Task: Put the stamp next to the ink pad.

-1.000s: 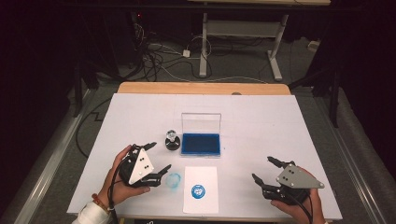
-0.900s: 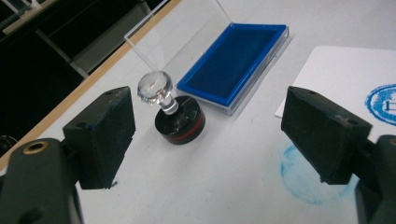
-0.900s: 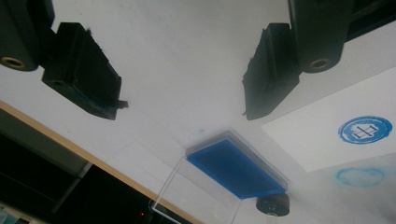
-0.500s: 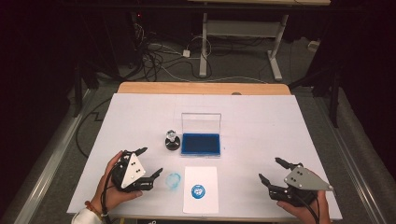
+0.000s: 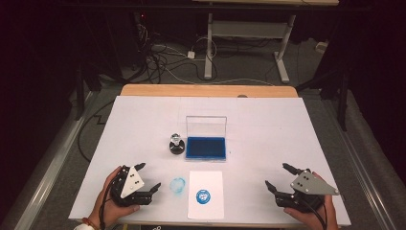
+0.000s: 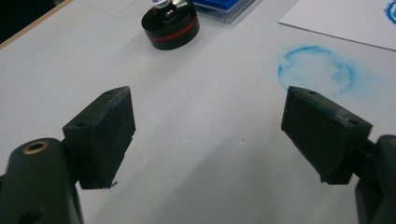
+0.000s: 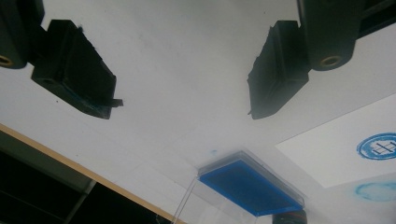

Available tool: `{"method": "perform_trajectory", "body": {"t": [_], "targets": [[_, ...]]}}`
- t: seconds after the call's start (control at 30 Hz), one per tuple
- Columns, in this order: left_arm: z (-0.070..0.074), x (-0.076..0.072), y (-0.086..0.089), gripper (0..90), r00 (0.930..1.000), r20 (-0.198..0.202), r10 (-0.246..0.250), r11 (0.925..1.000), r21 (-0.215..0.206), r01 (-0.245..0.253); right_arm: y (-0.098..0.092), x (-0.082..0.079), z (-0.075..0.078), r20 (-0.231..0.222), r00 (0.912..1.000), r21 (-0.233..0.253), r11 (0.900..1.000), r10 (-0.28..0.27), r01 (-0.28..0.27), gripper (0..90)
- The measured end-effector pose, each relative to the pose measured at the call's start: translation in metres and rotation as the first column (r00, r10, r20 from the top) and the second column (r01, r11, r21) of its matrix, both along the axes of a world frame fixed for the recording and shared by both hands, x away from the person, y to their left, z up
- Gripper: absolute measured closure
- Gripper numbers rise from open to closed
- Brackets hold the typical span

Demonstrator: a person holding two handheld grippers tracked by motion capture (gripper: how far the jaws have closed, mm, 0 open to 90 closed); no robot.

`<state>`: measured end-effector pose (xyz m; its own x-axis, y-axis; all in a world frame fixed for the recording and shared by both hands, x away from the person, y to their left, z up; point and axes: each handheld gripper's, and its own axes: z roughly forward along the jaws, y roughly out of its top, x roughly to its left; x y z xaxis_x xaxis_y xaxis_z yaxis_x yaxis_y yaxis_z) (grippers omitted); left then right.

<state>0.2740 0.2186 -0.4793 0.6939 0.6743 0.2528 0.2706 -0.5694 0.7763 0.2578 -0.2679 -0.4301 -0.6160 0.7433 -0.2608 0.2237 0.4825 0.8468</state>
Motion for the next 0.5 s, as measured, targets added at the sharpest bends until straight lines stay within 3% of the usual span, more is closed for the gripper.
{"method": "perform_trajectory", "body": {"t": [0.3,0.37,0.5], "targets": [[0.0073,-0.0039,0.0015,17.3,0.9989,0.046,0.002,1.0,-0.004,-0.002,0.0026,-0.0029,0.0002,0.014,0.9998,0.007,1.0,-0.012,0.012,19.3],[0.0078,-0.0031,0.0019,17.3,0.999,0.045,-0.001,0.9997,-0.023,0.002,0.0035,-0.0049,0.0003,0.016,0.9998,0.002,1.0,-0.011,0.011,19.2],[0.008,-0.0014,0.0011,17.3,0.9989,0.046,-0.012,0.9997,-0.022,0.013,0.0034,-0.0069,0.0013,0.024,0.9995,0.004,1.0,-0.019,0.019,18.3]]}}
